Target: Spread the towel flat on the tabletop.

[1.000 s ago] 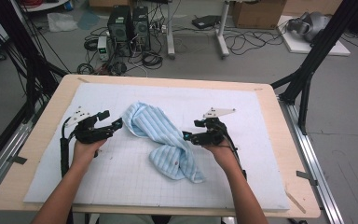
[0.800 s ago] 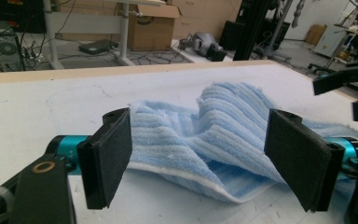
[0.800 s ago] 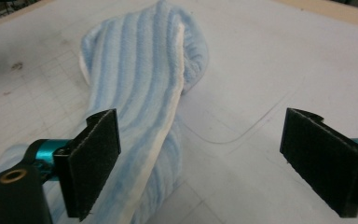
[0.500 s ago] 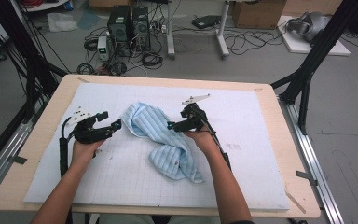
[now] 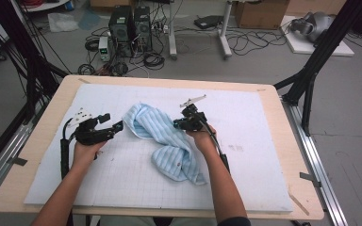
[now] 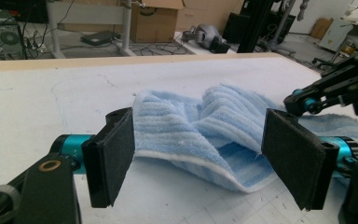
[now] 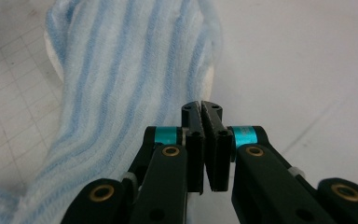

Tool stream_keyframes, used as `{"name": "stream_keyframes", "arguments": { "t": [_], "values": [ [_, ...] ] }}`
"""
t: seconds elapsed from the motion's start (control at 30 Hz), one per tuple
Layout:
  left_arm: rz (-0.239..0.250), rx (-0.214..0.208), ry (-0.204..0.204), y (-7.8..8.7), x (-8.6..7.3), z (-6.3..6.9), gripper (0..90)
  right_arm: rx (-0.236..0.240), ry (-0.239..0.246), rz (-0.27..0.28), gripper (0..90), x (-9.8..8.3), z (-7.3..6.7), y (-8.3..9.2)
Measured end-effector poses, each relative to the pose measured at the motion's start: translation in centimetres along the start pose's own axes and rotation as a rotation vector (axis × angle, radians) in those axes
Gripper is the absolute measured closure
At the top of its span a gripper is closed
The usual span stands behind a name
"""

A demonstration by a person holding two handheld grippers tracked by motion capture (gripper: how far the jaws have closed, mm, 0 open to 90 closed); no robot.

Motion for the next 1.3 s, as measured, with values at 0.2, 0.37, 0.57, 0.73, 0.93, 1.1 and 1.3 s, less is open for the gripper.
{"name": "stream_keyframes", "arguments": {
  "t": [0.2, 0.37, 0.57, 0.73, 0.93, 1.1, 1.3],
  "values": [
    [-0.008, -0.001, -0.005, 0.0, 0.0, 0.1, 26.4, -0.069, -0.016, 0.002, 87.9, -1.5, 1.5, 2.6],
    [-0.025, -0.01, -0.007, -0.3, -0.2, 0.2, 26.8, -0.146, -0.025, -0.024, 87.9, -3.8, 2.6, 5.1],
    [-0.049, -0.037, -0.019, -0.8, -0.3, 0.7, 28.9, -0.202, -0.073, -0.076, 87.9, -7.1, 4.1, 7.2],
    [-0.055, -0.055, -0.013, -1.0, -0.4, 0.9, 30.7, -0.146, -0.076, -0.096, 85.7, -8.5, 4.0, 8.3],
    [-0.037, -0.13, 0.005, -1.8, -0.4, 1.7, 42.7, -0.156, -0.129, 0.051, 55.3, -9.2, 4.5, 10.1],
    [-0.077, -0.18, 0.005, -3.7, -0.2, 3.2, 45.7, -0.156, -0.113, 0.127, 51.7, -9.7, 4.3, 11.2],
    [-0.191, -0.159, -0.005, -7.7, -0.3, 4.7, 37.7, -0.143, -0.123, 0.167, 50.9, -10.0, 4.5, 11.7]
  ]
}}
Point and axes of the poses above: each handheld gripper's, and its own axes: y roughly backward along the jaws, x roughly out of its top, z roughly to its right, the point moved 1 cm from there along -y, roughly forward along the jaws, and after that the axes turned 11 degrees about -y, right-handed, at the moved point
